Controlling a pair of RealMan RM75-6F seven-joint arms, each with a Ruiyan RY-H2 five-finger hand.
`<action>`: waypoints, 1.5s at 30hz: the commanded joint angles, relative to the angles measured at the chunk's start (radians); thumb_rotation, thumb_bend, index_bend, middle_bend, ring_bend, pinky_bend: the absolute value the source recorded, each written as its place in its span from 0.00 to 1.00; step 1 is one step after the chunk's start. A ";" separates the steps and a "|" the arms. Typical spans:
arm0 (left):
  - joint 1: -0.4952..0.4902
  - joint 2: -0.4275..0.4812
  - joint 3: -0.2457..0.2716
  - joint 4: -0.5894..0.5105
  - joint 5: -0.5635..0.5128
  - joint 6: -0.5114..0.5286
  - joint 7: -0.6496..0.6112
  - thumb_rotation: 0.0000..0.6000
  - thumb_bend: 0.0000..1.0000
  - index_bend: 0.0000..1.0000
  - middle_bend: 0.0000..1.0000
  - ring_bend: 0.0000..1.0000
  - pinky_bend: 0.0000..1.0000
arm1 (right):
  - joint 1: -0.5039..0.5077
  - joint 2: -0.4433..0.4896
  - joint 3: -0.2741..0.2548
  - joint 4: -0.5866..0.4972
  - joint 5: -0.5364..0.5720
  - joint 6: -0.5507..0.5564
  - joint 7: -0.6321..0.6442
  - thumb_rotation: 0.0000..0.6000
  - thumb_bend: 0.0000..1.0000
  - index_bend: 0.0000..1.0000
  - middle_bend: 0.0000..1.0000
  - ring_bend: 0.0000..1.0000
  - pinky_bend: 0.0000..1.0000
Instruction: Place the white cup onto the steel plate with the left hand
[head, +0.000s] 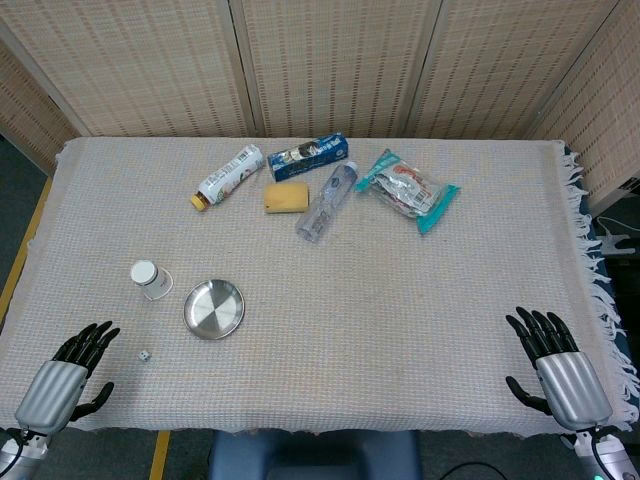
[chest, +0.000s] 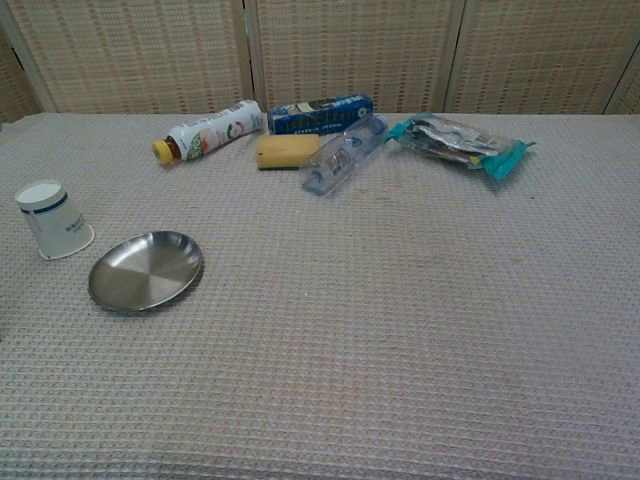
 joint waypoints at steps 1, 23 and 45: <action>-0.003 -0.004 0.000 -0.004 -0.002 -0.010 0.008 1.00 0.36 0.00 0.01 0.00 0.16 | 0.000 0.001 0.001 -0.001 -0.003 0.002 0.003 0.89 0.20 0.00 0.00 0.00 0.00; -0.132 -0.239 -0.032 0.333 0.019 -0.187 0.119 1.00 0.39 0.30 0.99 0.91 0.91 | 0.014 -0.015 0.013 0.005 0.048 -0.042 -0.023 0.89 0.20 0.00 0.00 0.00 0.00; -0.163 -0.321 -0.016 0.497 -0.004 -0.217 0.091 1.00 0.39 0.42 1.00 0.93 0.93 | 0.019 -0.016 0.019 0.003 0.075 -0.057 -0.032 0.89 0.20 0.00 0.00 0.00 0.00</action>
